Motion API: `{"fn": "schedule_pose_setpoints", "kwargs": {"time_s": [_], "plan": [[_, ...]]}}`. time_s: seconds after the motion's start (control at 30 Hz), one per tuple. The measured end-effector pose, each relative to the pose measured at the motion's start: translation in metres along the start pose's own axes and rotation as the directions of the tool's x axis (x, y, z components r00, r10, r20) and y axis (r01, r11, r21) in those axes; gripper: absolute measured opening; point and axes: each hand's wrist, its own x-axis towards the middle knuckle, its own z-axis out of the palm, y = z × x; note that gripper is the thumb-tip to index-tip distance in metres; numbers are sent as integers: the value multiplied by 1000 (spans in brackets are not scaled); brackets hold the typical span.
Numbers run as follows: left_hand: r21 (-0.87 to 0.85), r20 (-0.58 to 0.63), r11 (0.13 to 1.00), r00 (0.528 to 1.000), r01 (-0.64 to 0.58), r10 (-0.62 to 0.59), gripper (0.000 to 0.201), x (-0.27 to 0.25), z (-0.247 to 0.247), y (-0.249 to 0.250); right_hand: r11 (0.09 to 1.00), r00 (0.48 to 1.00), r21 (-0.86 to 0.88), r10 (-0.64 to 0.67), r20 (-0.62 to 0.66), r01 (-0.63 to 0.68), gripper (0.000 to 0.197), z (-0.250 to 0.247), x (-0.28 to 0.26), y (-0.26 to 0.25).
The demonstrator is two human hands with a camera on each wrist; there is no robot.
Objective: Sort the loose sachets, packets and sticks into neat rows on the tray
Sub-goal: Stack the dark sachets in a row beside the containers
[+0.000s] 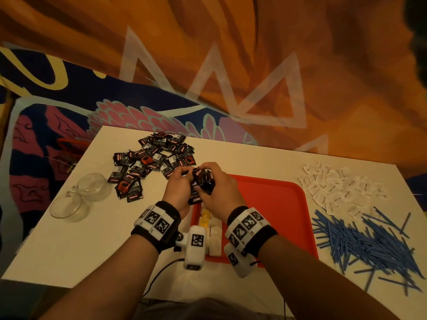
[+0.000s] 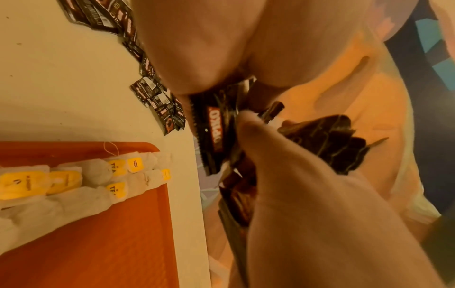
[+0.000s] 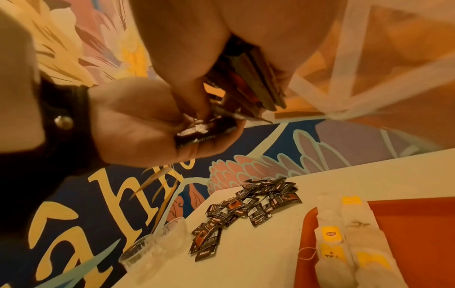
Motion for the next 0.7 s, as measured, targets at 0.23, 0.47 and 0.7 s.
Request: {"fn": "schedule_pose_setpoints", "kwargs": {"time_s": [0.23, 0.47, 0.7], "plan": [[-74, 67, 994, 995, 77, -72, 21, -2, -8, -3, 977, 993, 178, 110, 43, -116, 39, -4, 4, 4], [1, 71, 998, 996, 56, -56, 12, 2, -15, -1, 871, 952, 417, 303, -44, -259, 40, -10, 12, 24], [19, 197, 995, 975, 101, -102, 10, -1, -9, 2, 724, 918, 565, 329, 223, -397, 37, -11, 15, 25]]}}
